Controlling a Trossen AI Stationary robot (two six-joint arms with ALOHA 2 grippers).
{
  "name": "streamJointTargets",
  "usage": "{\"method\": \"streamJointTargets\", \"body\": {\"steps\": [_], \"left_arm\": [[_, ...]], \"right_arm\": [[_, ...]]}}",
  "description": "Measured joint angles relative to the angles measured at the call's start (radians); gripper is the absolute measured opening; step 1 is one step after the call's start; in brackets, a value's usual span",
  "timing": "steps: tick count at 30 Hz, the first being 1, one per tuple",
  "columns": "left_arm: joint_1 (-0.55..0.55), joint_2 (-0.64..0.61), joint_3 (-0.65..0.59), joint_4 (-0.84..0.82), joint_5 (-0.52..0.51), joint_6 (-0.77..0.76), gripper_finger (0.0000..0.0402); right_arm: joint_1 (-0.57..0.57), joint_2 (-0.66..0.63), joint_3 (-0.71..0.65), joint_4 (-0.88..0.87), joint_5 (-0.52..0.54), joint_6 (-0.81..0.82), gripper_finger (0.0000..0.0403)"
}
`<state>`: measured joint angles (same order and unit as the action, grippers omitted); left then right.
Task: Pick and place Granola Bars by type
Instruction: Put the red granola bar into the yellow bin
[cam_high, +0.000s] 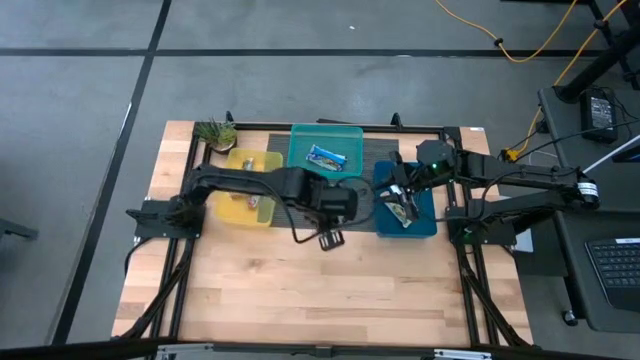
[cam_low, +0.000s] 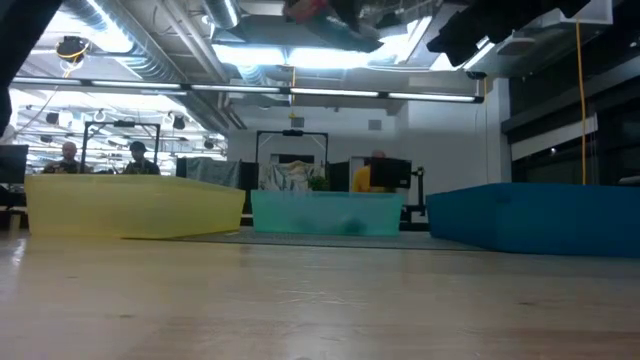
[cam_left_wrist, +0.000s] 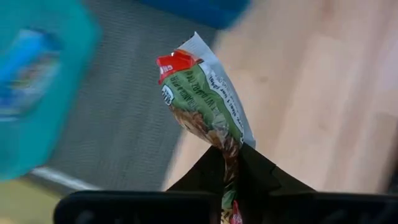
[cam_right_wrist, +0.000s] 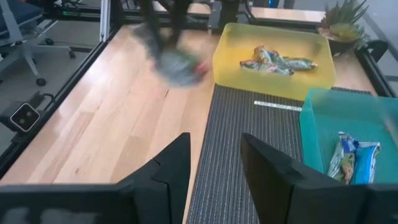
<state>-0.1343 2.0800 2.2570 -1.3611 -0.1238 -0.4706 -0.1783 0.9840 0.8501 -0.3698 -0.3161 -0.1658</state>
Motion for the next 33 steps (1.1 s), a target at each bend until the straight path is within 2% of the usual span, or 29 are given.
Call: {"method": "streamJointTargets", "body": {"steps": [4, 9, 13, 16, 23, 28, 33], "left_arm": [[0.013, -0.047, -0.002, -0.069, -0.14, -0.005, 0.0017], [0.09, -0.114, -0.006, -0.217, -0.263, -0.029, 0.0012], [0.187, -0.227, -0.075, -0.212, -0.283, -0.01, 0.0012], [0.295, -0.341, -0.172, -0.201, -0.318, -0.015, 0.0012], [0.504, -0.553, -0.464, -0.086, -0.286, -0.099, 0.0012], [0.543, -0.616, -0.716, 0.04, -0.187, -0.154, 0.0012], [0.543, -0.619, -0.965, 0.212, -0.099, -0.163, 0.0012]], "right_arm": [[0.0, 0.0, 0.0, -0.001, 0.0, -0.001, 0.0143], [0.0, 0.0, 0.0, 0.0, 0.008, -0.038, 0.0143], [0.0, 0.0, 0.0, 0.0, 0.008, -0.056, 0.0143], [0.0, 0.0, 0.0, 0.002, 0.008, -0.057, 0.0143], [-0.002, 0.0, 0.0, 0.002, 0.009, -0.125, 0.0143], [-0.006, 0.0, 0.0, 0.003, 0.01, -0.19, 0.0143], [-0.032, 0.0, 0.0, 0.008, 0.011, -0.232, 0.0143]]}}
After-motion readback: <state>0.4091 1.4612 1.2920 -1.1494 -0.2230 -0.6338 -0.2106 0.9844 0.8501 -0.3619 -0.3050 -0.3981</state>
